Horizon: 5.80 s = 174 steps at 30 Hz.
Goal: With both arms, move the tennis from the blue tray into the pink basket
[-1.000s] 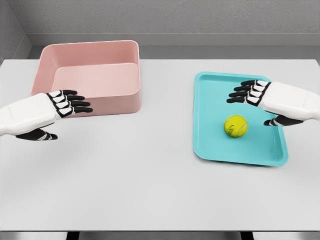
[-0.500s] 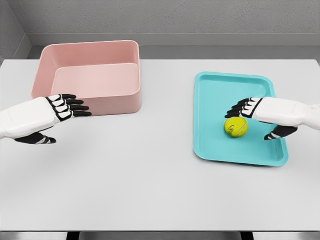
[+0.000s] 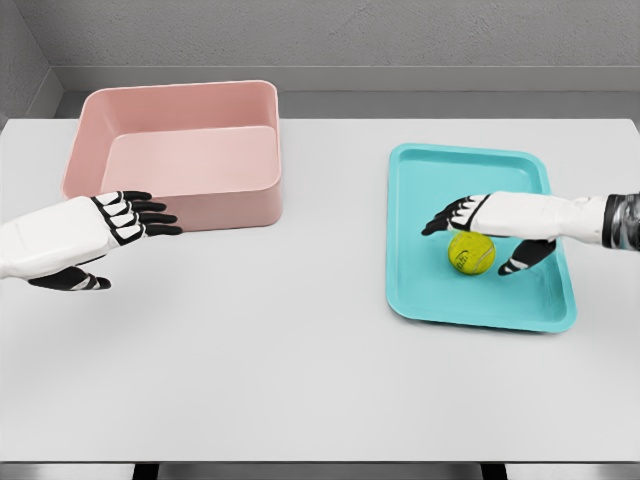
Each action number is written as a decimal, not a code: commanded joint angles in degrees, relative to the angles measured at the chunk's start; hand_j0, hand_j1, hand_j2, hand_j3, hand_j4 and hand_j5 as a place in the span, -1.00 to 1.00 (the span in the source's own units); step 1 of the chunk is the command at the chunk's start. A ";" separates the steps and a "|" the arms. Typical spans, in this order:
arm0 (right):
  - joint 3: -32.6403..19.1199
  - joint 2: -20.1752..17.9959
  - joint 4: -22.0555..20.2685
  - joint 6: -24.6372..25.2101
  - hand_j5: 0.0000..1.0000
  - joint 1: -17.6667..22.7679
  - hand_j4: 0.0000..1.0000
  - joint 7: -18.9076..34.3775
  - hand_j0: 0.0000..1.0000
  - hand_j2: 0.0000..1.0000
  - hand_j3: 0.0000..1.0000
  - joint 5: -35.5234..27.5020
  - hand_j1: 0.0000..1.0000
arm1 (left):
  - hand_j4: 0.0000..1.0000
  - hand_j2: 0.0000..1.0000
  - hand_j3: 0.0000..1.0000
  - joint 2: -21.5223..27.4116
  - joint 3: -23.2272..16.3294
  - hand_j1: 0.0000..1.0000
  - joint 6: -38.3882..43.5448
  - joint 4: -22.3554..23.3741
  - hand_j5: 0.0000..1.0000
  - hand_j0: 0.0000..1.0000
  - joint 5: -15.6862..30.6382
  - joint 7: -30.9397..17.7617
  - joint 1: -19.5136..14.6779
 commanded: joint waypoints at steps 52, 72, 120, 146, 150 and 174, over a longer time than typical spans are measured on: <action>0.00 5.15 7.67 0.09 -0.03 1.93 -0.03 0.71 -0.03 -0.03 -0.03 4.98 -0.03 | 1.00 1.00 1.00 0.55 0.02 1.00 0.05 0.06 1.00 1.00 0.40 0.03 0.97; -5.53 -0.13 -12.54 0.09 -0.24 1.32 -0.24 3.17 -0.24 -0.24 -0.24 5.68 -0.24 | 1.00 1.00 1.00 0.55 0.11 1.00 0.05 -0.03 1.00 1.00 0.31 0.03 1.23; -4.74 47.16 14.70 0.09 -0.32 -3.52 -0.32 10.82 -0.32 -0.32 -0.32 15.53 -0.32 | 1.00 1.00 1.00 0.55 0.19 1.00 0.05 0.76 1.00 1.00 -1.27 0.03 1.41; -3.42 45.05 14.44 0.09 0.99 -1.76 0.99 10.82 0.99 0.99 0.99 17.28 0.99 | 1.00 1.00 1.00 1.35 0.19 1.00 0.05 0.85 1.00 1.00 -1.27 0.03 1.41; -6.14 43.11 12.60 0.09 0.99 -1.67 0.99 10.82 0.99 0.99 0.99 17.02 0.99 | 1.00 1.00 1.00 1.43 0.19 1.00 0.05 0.85 1.00 1.00 -1.27 0.03 1.41; -81.73 22.02 -15.53 0.09 1.00 44.47 1.00 10.56 1.00 1.00 1.00 6.56 1.00 | 1.00 1.00 1.00 -3.14 -2.09 1.00 0.05 0.41 1.00 1.00 -5.92 0.03 0.35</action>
